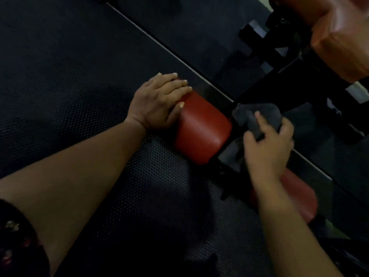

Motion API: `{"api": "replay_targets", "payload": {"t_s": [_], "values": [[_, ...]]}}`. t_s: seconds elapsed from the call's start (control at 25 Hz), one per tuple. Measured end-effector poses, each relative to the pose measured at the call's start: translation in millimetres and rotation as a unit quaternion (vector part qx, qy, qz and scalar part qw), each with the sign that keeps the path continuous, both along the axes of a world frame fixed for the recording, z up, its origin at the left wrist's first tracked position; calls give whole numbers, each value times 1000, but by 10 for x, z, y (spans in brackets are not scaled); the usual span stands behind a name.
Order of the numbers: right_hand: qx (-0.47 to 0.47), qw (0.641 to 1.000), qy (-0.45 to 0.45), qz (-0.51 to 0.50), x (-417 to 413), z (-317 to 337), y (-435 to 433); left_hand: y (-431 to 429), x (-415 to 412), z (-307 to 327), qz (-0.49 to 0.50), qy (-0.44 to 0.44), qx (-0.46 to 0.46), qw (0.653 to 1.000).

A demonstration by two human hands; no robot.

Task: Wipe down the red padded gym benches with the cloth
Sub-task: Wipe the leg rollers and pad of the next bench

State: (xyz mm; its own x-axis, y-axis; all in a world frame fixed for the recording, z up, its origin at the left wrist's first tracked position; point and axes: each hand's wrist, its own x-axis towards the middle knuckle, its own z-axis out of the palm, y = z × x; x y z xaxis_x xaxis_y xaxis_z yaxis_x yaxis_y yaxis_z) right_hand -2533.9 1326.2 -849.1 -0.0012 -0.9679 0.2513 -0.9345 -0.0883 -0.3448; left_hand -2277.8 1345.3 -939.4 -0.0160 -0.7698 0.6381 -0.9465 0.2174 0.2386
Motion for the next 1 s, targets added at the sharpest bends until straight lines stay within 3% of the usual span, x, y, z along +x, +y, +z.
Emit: {"api": "replay_targets", "payload": {"t_s": [0.08,0.28,0.44,0.52,0.64,0.72,0.84,1.0], "values": [[100,993,-58,12,93,57,-270,20,3,-11,4,-2,-8,1000],[167,970,152,93,267,-72,563,32,-32,27,7,-11,33,999],[218,960,165,67,301,-113,729,122,-98,307,29,-51,183,981],[234,961,137,57,320,-81,789,278,-175,451,43,-68,272,959],[311,938,132,78,319,172,839,553,-255,723,34,-115,427,896],[380,897,189,122,202,428,791,767,-320,1043,23,-112,480,870],[422,844,258,208,-42,882,821,1055,-396,1583,27,-83,492,866],[430,870,177,161,-241,1432,1143,1397,-388,2281,16,-21,607,794]]}}
